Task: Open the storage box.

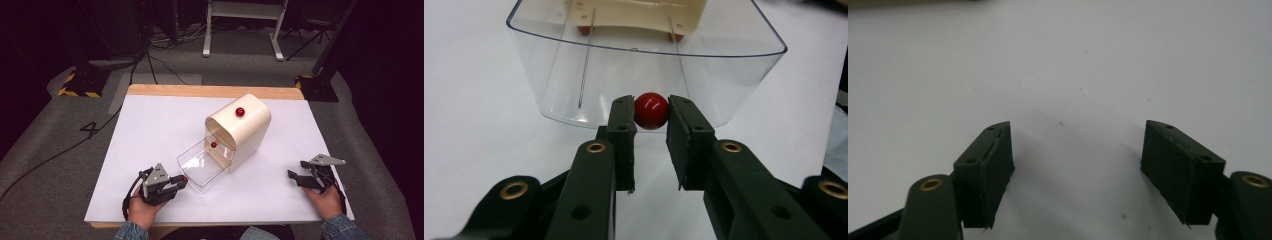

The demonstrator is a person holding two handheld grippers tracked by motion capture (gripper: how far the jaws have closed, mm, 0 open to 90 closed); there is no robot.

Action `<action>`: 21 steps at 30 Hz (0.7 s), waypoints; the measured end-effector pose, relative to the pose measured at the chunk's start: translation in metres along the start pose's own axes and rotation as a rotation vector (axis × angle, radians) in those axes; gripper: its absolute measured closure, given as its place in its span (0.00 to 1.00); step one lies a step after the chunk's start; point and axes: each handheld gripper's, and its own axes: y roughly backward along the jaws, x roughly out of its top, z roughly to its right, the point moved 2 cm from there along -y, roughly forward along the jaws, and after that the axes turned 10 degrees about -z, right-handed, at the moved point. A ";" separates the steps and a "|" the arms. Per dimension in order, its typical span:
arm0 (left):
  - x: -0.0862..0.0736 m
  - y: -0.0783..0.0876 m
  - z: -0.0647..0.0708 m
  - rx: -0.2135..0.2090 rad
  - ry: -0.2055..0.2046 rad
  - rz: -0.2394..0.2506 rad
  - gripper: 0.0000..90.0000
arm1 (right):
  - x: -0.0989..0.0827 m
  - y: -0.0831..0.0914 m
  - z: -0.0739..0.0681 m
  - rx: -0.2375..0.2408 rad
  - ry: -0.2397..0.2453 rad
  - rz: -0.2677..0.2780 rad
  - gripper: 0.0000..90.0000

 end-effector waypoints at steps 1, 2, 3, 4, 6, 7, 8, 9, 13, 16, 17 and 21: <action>-0.001 0.000 -0.001 0.002 0.003 -0.004 0.82 | 0.000 0.000 0.000 0.000 0.000 0.000 0.32; -0.003 -0.001 -0.002 -0.001 0.011 -0.017 0.82 | 0.000 0.000 0.000 0.000 0.000 0.000 0.32; -0.003 -0.001 -0.002 -0.001 0.011 -0.017 0.82 | 0.000 0.000 0.000 0.000 0.000 0.000 0.32; -0.005 -0.002 -0.003 0.001 0.010 -0.027 0.81 | 0.000 0.000 0.000 0.000 0.001 0.001 0.32; -0.009 -0.006 -0.004 -0.016 0.021 -0.045 0.81 | 0.000 0.000 0.000 0.000 0.001 0.000 0.32; -0.010 -0.007 -0.005 -0.014 0.023 -0.058 0.81 | 0.000 0.000 0.000 0.000 0.001 0.001 0.32; -0.011 -0.008 -0.005 -0.014 0.021 -0.063 0.81 | 0.000 0.000 0.000 0.000 0.001 0.000 0.32; -0.011 -0.008 -0.005 -0.015 0.022 -0.064 0.80 | 0.000 0.000 0.000 0.000 0.000 0.000 0.32; -0.013 -0.005 -0.004 -0.007 0.063 -0.051 0.62 | 0.000 0.000 0.000 0.000 0.000 0.000 0.32; -0.015 -0.001 -0.004 -0.009 0.075 -0.036 0.58 | 0.000 0.000 0.000 0.000 0.001 0.001 0.32; -0.015 0.002 -0.004 -0.006 0.076 -0.026 0.58 | 0.000 0.000 0.000 0.000 0.001 0.001 0.32; -0.010 0.011 -0.004 0.004 0.084 0.023 0.56 | 0.000 0.000 0.000 0.000 0.001 0.000 0.32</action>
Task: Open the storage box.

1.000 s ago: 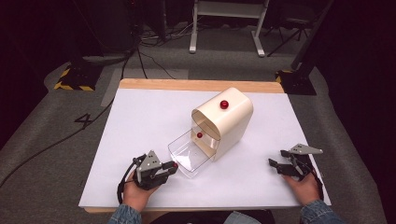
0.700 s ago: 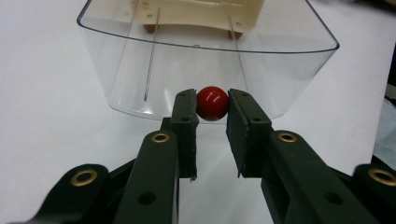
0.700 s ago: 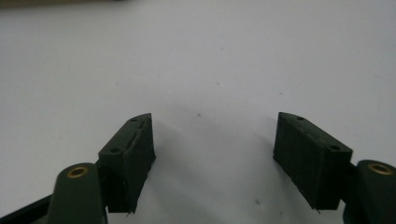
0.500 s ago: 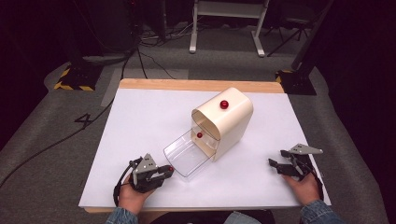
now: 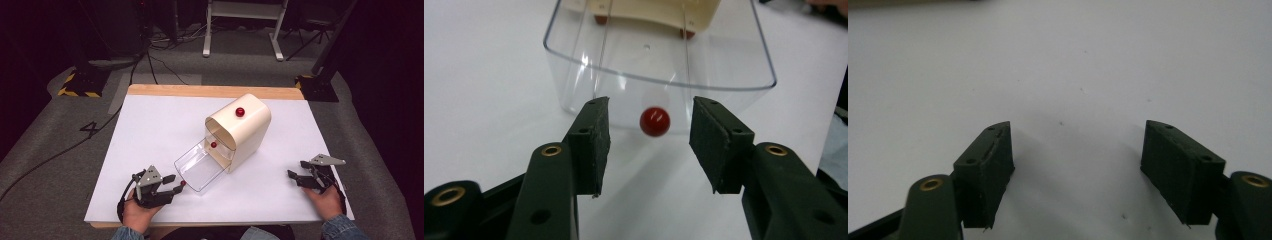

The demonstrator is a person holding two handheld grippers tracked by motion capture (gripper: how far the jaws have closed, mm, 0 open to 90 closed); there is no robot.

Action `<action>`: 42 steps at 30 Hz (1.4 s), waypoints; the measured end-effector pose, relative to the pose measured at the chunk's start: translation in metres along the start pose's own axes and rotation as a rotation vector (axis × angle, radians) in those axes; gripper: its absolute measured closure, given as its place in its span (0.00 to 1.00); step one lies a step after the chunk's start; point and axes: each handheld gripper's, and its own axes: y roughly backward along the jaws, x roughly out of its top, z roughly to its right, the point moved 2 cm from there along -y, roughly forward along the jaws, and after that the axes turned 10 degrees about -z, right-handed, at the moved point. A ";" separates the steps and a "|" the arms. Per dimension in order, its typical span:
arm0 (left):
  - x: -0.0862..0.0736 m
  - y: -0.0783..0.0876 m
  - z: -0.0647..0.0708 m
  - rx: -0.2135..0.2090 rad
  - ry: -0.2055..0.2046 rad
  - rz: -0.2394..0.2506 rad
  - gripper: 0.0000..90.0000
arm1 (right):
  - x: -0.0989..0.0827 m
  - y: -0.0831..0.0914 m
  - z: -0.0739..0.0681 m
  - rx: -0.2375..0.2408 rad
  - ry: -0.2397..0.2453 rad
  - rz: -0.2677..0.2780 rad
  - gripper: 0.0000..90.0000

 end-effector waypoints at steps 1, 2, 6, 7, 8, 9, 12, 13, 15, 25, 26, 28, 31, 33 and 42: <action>0.003 0.003 0.001 0.001 -0.001 0.015 0.56 | 0.000 0.000 0.000 0.000 0.000 0.000 0.32; 0.008 0.006 0.001 -0.001 -0.007 0.033 0.56 | 0.000 0.000 0.000 0.000 -0.001 0.000 0.32; 0.019 0.011 0.002 0.001 -0.015 0.062 0.56 | 0.000 0.000 0.000 -0.001 0.000 0.000 0.32; 0.026 0.012 0.002 -0.006 -0.019 0.077 0.56 | 0.000 0.000 0.000 -0.001 0.000 0.000 0.32; 0.026 0.012 0.002 -0.006 -0.019 0.077 0.56 | 0.000 0.000 0.000 -0.002 0.000 0.000 0.32; 0.030 0.013 0.003 -0.009 -0.022 0.081 0.56 | 0.000 0.000 0.000 -0.003 0.001 0.001 0.32; 0.040 0.012 0.002 -0.015 -0.024 0.089 0.56 | 0.000 0.000 0.000 -0.003 0.001 0.001 0.32; 0.043 0.012 0.002 -0.017 -0.026 0.096 0.56 | 0.000 0.000 0.000 -0.003 0.001 0.001 0.32; 0.050 0.010 0.003 -0.025 -0.038 0.104 0.56 | 0.000 0.000 0.000 -0.003 0.001 0.001 0.32; 0.081 0.000 0.007 -0.056 -0.091 0.122 0.56 | 0.000 0.000 -0.001 -0.006 0.004 0.001 0.32; 0.084 -0.001 0.007 -0.055 -0.102 0.123 0.56 | 0.000 0.000 -0.001 -0.006 0.003 0.000 0.32; 0.092 -0.004 0.008 -0.060 -0.114 0.134 0.56 | 0.000 0.000 -0.001 -0.006 0.003 0.001 0.32; 0.100 -0.008 0.010 -0.064 -0.126 0.140 0.56 | 0.000 0.000 0.000 -0.005 0.002 0.001 0.32; 0.102 -0.009 0.010 -0.066 -0.128 0.144 0.56 | 0.000 0.000 0.000 -0.005 0.002 0.000 0.32; 0.115 -0.028 0.012 -0.063 -0.140 0.152 0.58 | 0.000 0.000 0.000 -0.005 0.001 0.000 0.32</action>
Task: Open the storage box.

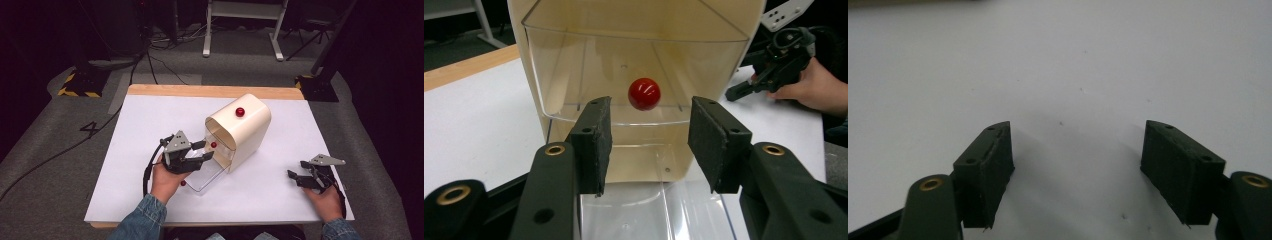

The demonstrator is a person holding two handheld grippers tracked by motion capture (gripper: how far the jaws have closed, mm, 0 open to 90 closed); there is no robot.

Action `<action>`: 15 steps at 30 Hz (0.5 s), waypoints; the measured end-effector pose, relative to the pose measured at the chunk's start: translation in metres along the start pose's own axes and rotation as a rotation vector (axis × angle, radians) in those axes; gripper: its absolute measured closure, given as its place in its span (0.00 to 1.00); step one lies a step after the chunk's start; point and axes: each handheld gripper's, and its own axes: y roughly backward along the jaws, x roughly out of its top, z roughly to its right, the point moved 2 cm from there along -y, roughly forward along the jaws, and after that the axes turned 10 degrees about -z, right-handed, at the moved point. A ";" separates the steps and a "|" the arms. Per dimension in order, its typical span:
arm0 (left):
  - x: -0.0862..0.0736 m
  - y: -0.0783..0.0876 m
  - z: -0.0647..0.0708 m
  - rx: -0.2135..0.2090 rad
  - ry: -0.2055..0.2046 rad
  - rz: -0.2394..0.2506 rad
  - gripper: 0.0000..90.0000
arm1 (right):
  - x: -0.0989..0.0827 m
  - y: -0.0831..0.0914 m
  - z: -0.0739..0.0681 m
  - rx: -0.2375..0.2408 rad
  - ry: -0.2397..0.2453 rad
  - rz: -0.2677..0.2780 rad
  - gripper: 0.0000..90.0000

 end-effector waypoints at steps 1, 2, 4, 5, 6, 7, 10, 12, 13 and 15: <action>0.000 0.000 0.000 0.000 0.000 0.000 0.59 | 0.000 0.000 0.000 -0.001 0.001 0.000 0.32; 0.000 -0.002 -0.001 0.003 -0.002 0.001 0.59 | 0.000 0.000 0.000 -0.001 0.001 0.000 0.32; 0.001 -0.007 -0.001 0.002 -0.002 -0.001 0.62 | 0.000 0.000 0.000 -0.001 0.001 0.000 0.32; 0.002 -0.008 -0.002 0.002 -0.002 0.003 0.64 | 0.000 0.000 0.000 -0.002 0.002 0.000 0.32; 0.003 -0.011 -0.002 -0.007 0.004 0.012 0.64 | 0.000 0.000 0.000 -0.001 0.001 0.000 0.32; 0.003 -0.011 -0.002 -0.007 0.004 0.012 0.66 | 0.000 0.000 0.000 -0.001 0.001 0.000 0.32; 0.007 -0.013 0.000 0.000 -0.011 0.003 0.75 | 0.000 0.000 0.000 -0.001 0.001 0.000 0.32; 0.008 -0.013 0.002 0.030 -0.017 -0.004 0.81 | 0.000 0.000 0.000 -0.001 0.001 0.000 0.32; 0.008 -0.013 0.001 0.033 -0.018 -0.004 0.81 | 0.000 0.000 0.000 -0.001 0.001 0.000 0.32; 0.008 -0.013 0.001 0.029 -0.011 -0.002 0.81 | 0.000 0.000 0.000 -0.001 0.001 0.000 0.32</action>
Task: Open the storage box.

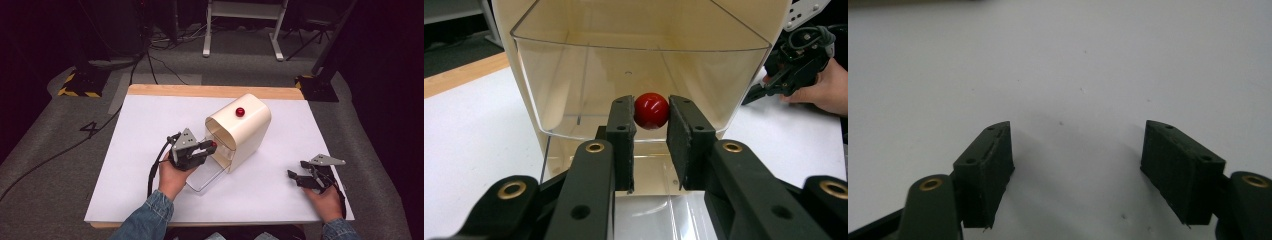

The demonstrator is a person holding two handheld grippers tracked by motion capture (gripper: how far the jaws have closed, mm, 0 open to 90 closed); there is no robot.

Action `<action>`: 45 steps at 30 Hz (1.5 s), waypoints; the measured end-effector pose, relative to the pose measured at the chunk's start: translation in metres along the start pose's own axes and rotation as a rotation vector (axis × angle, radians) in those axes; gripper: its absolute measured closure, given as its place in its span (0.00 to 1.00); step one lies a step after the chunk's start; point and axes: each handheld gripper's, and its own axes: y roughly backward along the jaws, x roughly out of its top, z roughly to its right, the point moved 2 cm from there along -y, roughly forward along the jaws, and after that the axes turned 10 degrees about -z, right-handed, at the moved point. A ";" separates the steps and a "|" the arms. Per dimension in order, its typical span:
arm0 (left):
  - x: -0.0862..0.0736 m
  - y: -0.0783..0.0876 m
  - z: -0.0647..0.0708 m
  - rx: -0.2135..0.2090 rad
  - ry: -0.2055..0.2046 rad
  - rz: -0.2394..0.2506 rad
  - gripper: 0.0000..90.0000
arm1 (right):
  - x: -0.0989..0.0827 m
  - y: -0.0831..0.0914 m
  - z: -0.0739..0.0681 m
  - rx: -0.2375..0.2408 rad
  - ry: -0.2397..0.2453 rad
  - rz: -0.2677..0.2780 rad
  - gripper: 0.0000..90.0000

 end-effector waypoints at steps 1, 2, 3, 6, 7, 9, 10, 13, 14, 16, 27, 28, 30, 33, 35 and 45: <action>0.000 0.000 0.000 0.001 -0.005 -0.001 0.81 | 0.000 0.000 0.000 0.000 0.001 0.000 0.32; 0.000 0.000 0.000 0.004 -0.009 -0.002 0.81 | 0.000 0.000 0.000 -0.001 0.002 0.000 0.32; 0.000 0.000 0.000 0.005 -0.009 -0.002 0.82 | 0.000 0.000 0.000 -0.001 0.001 0.000 0.32; 0.000 0.000 0.001 0.005 -0.007 -0.002 0.82 | 0.000 0.000 0.000 -0.001 0.001 0.000 0.32; 0.000 0.000 0.001 0.005 -0.007 -0.002 0.82 | 0.000 0.000 0.000 -0.001 0.001 0.000 0.32; 0.000 0.001 0.001 0.005 -0.015 -0.006 0.82 | 0.000 0.000 0.000 -0.001 0.002 0.000 0.32; -0.001 0.001 0.001 0.007 -0.015 -0.005 0.82 | 0.000 0.000 0.000 -0.001 0.002 0.000 0.32; -0.001 0.002 0.001 0.009 -0.015 -0.006 0.82 | 0.000 0.000 0.000 -0.001 0.002 0.000 0.32; -0.001 0.003 0.002 0.013 -0.019 -0.011 0.82 | 0.000 0.000 0.000 -0.001 0.002 0.001 0.32; -0.002 0.004 0.003 0.018 -0.023 -0.014 0.82 | 0.000 0.000 0.000 -0.001 0.002 0.000 0.32; -0.013 0.021 0.008 0.032 -0.013 -0.013 0.82 | 0.000 0.000 0.000 0.001 -0.001 0.001 0.32; -0.017 0.026 0.009 0.035 -0.010 -0.012 0.82 | 0.000 0.000 0.000 0.001 -0.001 0.001 0.32; -0.019 0.029 0.009 0.034 -0.006 -0.011 0.82 | 0.000 0.000 0.000 0.001 -0.001 0.001 0.32; -0.025 0.037 0.011 0.035 -0.001 -0.008 0.82 | 0.000 0.000 0.000 0.002 -0.001 0.001 0.32; -0.029 0.043 0.012 0.042 -0.004 -0.010 0.82 | 0.000 0.000 0.000 0.002 -0.002 0.001 0.32; -0.044 0.064 0.016 0.048 0.009 0.002 0.82 | 0.000 0.000 0.000 0.006 -0.004 0.000 0.32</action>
